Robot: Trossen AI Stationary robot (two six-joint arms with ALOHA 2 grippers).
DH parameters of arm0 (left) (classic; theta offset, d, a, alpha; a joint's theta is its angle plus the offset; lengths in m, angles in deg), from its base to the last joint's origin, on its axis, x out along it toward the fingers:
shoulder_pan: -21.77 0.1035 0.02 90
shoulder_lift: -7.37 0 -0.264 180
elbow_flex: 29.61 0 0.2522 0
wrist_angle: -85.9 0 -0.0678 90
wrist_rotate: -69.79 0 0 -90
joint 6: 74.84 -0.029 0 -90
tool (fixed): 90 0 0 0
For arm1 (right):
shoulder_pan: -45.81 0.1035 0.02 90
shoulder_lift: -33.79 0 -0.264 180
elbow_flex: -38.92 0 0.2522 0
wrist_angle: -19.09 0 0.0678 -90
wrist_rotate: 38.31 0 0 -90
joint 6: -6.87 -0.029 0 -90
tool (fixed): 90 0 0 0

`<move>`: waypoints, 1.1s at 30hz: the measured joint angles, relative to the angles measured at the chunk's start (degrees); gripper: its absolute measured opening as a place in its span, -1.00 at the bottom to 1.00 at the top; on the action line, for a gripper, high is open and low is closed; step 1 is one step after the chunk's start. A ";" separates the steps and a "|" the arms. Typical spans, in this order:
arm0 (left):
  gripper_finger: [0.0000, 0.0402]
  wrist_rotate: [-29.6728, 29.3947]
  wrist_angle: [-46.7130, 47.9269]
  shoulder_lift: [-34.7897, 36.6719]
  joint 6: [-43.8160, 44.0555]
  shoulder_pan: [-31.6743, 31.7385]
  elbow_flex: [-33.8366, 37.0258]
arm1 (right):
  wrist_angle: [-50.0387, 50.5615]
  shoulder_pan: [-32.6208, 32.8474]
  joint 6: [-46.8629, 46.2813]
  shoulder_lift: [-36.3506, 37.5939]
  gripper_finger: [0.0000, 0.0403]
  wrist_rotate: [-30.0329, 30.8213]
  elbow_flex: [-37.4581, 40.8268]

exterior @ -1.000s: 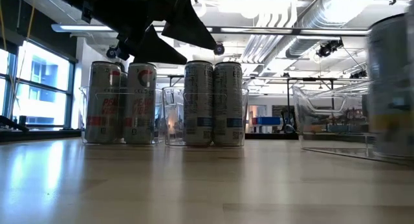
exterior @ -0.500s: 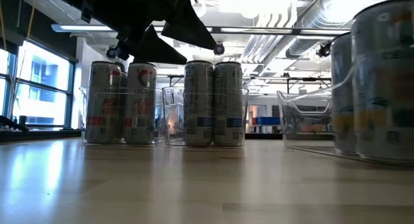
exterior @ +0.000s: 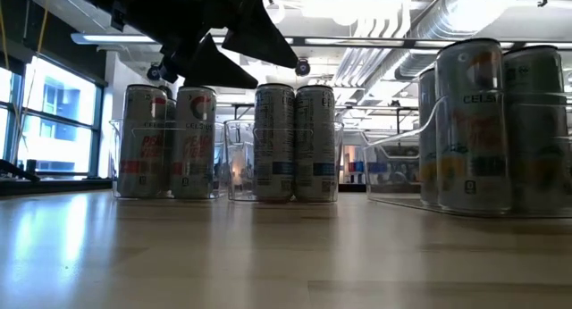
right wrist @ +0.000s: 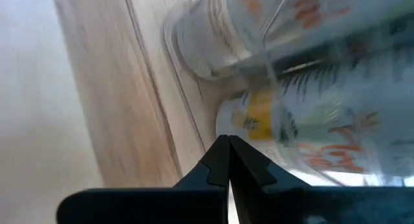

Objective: Sort soda cans
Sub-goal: Move the bottom transparent bin to the top right of the table

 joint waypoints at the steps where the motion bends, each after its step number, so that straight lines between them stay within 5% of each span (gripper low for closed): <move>1: 0.85 0.01 0.01 0.00 0.00 -0.05 0.00 | -0.38 -0.31 0.01 0.00 -1.00 0.03 0.59; 14: 0.85 0.02 -0.06 0.00 0.26 -0.03 0.00 | -4.38 -5.89 0.55 0.03 -1.00 5.04 7.40; 33: 0.85 0.20 -0.08 0.00 0.48 -0.03 0.00 | -12.96 -17.53 18.18 1.62 -1.00 12.51 8.69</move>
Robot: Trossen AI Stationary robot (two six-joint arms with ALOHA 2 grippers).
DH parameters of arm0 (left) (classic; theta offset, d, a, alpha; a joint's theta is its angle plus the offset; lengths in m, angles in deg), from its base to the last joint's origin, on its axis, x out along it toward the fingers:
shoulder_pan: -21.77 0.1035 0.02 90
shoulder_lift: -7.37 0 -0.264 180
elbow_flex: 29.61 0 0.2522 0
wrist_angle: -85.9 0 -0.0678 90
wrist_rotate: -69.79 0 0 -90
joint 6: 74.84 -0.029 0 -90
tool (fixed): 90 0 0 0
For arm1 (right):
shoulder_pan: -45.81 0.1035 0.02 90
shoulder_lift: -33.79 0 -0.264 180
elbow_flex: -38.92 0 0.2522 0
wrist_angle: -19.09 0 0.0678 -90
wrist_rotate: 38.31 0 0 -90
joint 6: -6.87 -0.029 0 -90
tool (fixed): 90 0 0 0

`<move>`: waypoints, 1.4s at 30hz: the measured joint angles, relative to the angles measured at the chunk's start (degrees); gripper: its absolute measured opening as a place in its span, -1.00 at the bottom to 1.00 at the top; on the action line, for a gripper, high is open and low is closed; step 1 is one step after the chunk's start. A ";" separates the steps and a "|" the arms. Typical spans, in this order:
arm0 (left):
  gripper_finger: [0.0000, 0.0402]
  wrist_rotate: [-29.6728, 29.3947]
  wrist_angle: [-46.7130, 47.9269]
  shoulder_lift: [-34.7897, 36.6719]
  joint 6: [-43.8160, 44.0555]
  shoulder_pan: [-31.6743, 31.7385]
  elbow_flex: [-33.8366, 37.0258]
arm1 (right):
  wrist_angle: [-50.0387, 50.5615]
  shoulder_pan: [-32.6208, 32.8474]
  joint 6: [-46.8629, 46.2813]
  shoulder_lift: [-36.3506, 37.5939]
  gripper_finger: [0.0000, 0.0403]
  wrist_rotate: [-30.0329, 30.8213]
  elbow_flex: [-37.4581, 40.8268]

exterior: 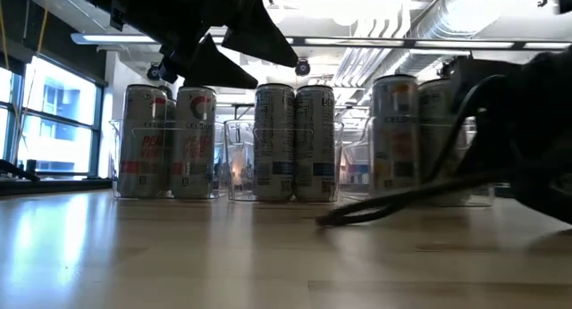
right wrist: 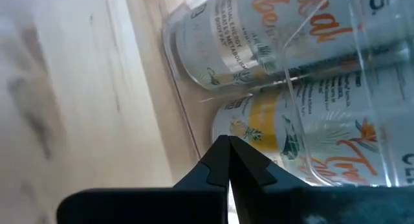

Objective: Sort soda cans
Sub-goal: Move the bottom transparent bin to the top right of the table

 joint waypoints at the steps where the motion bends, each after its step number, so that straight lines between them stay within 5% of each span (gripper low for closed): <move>1: 0.85 0.27 0.00 0.00 0.00 0.00 0.00 | -1.02 -0.68 1.56 0.06 -1.00 0.19 -0.04; 18: 0.85 1.14 0.00 0.00 0.01 0.00 0.00 | -10.09 -8.78 15.30 0.26 -1.00 2.35 -0.19; 42: 0.85 1.11 -0.85 0.00 0.04 -0.46 0.00 | -9.47 -9.09 20.27 0.75 -1.00 7.61 0.05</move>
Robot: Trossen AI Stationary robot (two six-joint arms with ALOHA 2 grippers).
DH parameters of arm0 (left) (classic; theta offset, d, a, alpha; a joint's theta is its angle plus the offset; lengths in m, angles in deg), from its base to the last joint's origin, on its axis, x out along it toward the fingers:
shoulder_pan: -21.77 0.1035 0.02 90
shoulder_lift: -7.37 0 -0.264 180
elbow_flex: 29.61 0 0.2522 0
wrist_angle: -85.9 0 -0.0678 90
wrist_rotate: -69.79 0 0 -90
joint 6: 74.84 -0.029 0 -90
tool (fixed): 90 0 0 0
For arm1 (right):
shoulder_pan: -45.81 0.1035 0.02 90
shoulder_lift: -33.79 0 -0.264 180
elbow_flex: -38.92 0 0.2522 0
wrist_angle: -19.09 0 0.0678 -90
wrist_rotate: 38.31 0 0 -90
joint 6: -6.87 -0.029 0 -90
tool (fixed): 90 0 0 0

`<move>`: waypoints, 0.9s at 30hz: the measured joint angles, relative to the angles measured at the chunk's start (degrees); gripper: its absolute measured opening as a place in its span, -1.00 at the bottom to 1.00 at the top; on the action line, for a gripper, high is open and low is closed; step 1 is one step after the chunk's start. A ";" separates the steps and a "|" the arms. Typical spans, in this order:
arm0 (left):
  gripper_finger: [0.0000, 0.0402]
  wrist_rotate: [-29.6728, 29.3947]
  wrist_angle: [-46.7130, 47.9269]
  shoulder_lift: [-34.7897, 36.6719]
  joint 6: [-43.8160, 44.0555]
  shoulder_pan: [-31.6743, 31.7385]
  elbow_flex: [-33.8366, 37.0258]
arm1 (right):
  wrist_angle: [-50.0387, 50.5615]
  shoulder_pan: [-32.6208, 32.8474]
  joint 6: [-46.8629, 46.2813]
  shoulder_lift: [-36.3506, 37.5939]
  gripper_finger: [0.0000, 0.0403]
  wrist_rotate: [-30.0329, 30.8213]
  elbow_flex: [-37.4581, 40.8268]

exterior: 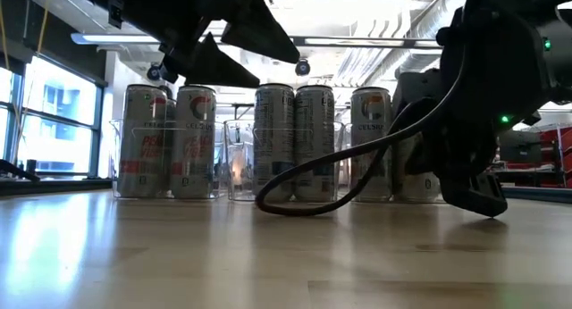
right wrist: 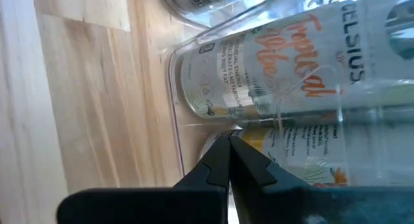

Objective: Sort soda cans
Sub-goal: Move the bottom transparent bin to the top right of the table, then return to Home Position

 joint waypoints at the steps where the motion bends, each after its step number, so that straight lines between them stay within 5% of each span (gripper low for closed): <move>1: 0.85 0.00 -0.06 0.00 -0.02 -0.17 0.00 | 0.03 0.46 -0.33 0.32 -1.00 0.33 -0.04; 8: 0.85 -0.29 -0.37 3.95 2.04 -1.97 0.04 | 1.39 8.18 -3.12 6.58 -1.00 0.01 -1.87; 16: 0.82 12.16 15.93 14.29 9.98 0.60 0.04 | 8.86 22.19 -14.34 23.47 -1.00 -0.89 -2.05; 23: 0.50 27.29 16.55 24.16 -5.40 9.71 0.39 | 21.36 33.08 -30.32 42.34 -1.00 -4.47 -1.41; 27: 0.25 26.26 14.46 28.67 -14.13 13.68 0.39 | 18.23 39.03 -30.99 52.06 -1.00 1.64 3.37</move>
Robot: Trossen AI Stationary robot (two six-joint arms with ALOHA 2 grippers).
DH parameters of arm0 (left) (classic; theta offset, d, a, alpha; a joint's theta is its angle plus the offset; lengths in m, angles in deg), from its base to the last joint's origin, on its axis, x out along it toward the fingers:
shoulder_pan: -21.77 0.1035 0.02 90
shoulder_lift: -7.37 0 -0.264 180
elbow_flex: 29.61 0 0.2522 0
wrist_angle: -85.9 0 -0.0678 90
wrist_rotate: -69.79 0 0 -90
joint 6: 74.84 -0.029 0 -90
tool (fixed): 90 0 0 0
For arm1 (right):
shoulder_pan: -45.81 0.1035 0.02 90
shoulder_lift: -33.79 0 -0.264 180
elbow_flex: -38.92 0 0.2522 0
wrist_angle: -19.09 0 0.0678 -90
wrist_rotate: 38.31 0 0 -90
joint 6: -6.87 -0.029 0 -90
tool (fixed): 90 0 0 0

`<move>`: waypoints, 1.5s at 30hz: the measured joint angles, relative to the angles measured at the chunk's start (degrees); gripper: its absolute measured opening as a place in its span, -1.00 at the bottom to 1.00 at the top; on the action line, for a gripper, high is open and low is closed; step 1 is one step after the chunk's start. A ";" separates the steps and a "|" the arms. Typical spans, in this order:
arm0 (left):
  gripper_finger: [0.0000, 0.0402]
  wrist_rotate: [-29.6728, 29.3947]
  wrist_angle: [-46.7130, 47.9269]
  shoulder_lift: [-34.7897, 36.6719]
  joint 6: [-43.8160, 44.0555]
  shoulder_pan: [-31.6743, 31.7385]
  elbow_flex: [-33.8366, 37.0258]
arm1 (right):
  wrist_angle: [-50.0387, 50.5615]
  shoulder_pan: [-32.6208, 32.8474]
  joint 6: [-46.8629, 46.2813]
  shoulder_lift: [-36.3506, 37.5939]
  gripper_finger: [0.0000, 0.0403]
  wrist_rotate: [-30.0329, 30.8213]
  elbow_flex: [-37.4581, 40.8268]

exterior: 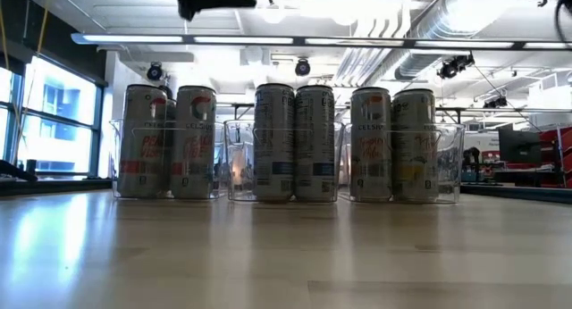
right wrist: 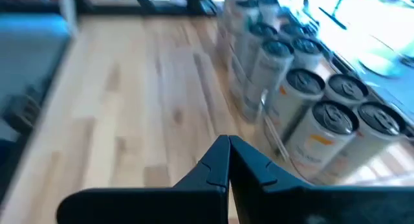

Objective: Sort soda cans
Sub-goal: Return to Home Position

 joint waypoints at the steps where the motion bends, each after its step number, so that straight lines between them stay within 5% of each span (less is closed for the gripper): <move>1: 0.20 0.45 -0.31 1.01 -2.47 0.68 0.00 | -0.95 1.41 0.00 2.07 -1.00 1.42 1.75; 10: -0.07 14.31 -4.39 8.18 -16.81 1.57 5.38 | -12.17 10.51 -1.32 17.61 -1.00 12.40 18.67; 16: -0.11 12.77 -18.59 18.93 -13.61 1.50 20.64 | -13.44 13.11 -4.72 24.49 -1.00 15.06 25.02; 22: -0.11 11.49 -20.10 30.38 -9.85 2.17 29.64 | -15.75 11.52 -5.59 31.94 -1.00 16.58 30.91; 25: -0.11 11.92 -18.89 33.98 -8.24 2.82 31.36 | -23.30 10.61 -0.59 34.52 -1.00 16.96 33.66; 29: -0.11 12.08 -17.32 36.97 -7.89 3.30 31.92 | -41.37 7.05 16.98 35.15 -1.00 17.42 35.96; 34: -0.11 12.08 -15.66 38.58 -8.86 3.99 31.93 | -55.58 -4.11 37.21 35.27 -1.00 7.83 37.58; 41: -0.11 15.25 -11.18 40.52 -8.45 5.30 31.93 | -56.41 -25.47 49.49 39.24 -1.00 -12.27 37.66; 45: -0.11 16.58 -7.38 42.45 -9.17 6.47 31.93 | -52.31 -32.73 53.85 47.90 -1.00 -17.31 37.66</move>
